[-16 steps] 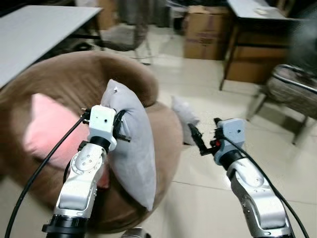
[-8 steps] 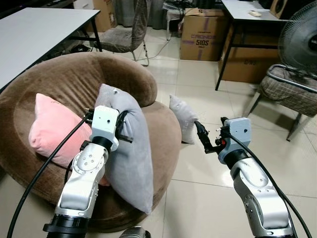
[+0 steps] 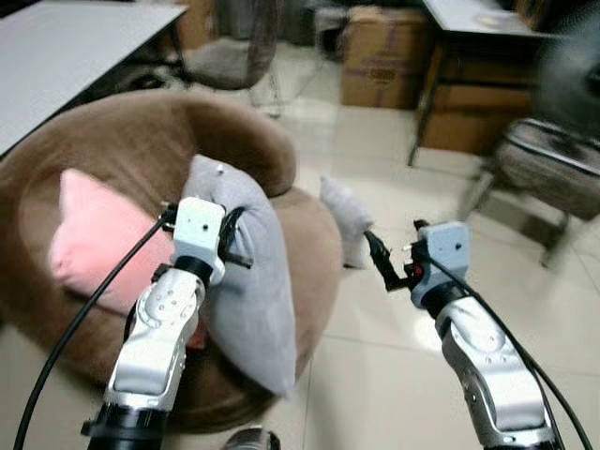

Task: Move the pillow to the sofa from floor

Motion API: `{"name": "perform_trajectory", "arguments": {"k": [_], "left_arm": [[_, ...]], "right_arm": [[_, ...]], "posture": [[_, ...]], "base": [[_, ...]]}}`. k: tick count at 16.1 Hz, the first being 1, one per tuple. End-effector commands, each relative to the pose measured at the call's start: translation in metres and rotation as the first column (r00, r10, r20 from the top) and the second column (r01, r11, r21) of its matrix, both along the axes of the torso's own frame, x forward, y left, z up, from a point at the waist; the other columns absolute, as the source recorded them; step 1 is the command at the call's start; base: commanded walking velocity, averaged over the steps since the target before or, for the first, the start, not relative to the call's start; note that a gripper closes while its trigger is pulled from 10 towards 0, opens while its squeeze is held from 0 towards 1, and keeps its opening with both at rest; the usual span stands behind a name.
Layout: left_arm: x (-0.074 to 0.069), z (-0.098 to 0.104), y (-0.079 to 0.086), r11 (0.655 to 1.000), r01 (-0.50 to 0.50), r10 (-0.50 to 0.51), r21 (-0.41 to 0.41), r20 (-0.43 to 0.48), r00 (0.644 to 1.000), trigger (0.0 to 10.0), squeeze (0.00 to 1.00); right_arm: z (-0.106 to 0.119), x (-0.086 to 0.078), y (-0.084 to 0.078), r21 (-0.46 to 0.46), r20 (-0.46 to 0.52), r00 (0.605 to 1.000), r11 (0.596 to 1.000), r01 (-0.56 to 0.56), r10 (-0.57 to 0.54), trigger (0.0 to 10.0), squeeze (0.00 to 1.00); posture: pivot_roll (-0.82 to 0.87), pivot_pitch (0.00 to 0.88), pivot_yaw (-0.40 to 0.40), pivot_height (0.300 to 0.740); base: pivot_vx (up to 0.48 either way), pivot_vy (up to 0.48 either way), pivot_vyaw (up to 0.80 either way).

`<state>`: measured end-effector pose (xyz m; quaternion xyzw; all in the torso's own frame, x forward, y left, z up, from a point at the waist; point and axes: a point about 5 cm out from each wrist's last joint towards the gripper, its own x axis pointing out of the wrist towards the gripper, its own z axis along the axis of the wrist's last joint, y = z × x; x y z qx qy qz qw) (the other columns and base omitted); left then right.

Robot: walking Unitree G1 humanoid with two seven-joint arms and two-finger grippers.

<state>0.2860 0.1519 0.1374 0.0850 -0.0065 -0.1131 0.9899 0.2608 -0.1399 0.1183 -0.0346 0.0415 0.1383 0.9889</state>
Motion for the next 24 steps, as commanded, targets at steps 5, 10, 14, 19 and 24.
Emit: {"name": "perform_trajectory", "arguments": {"k": [5,10,14,19,24], "left_arm": [[0.002,0.013,0.004,1.000,0.003,-0.003,-0.002,0.055,0.999,10.0,0.00],[0.001,0.012,-0.011,0.994,0.113,-0.112,-0.015,0.044,0.993,10.0,0.00],[0.012,0.012,-0.025,0.978,0.209,-0.209,-0.006,0.041,0.977,10.0,0.00],[0.044,0.014,-0.057,0.946,0.324,-0.324,-0.003,0.029,0.946,10.0,0.00],[0.079,0.031,-0.082,0.939,0.342,-0.339,-0.026,0.069,0.938,10.0,0.00]], "right_arm": [[0.001,0.003,0.003,0.040,0.016,1.000,0.999,0.009,-0.010,10.0,0.00],[0.000,0.000,-0.003,0.047,0.010,0.999,0.998,0.045,-0.045,10.0,0.00],[0.000,-0.001,-0.004,0.053,0.007,0.998,0.997,0.054,-0.054,10.0,0.00],[0.004,-0.002,-0.014,0.050,0.017,0.998,0.997,0.066,-0.067,10.0,0.00],[0.014,-0.007,-0.022,0.050,0.027,0.998,0.997,-0.056,0.055,10.0,0.00]], "posture": [[0.07,0.000,0.035,0.740],[0.06,0.000,0.050,0.740],[0.05,0.000,0.050,0.740],[0.02,0.000,0.061,0.740],[-0.02,0.000,0.074,0.740]], "base": [[0.313,0.000,0.64],[0.176,0.000,0.00],[0.000,0.000,0.00],[0.000,0.000,0.00],[0.000,0.000,0.00]]}}
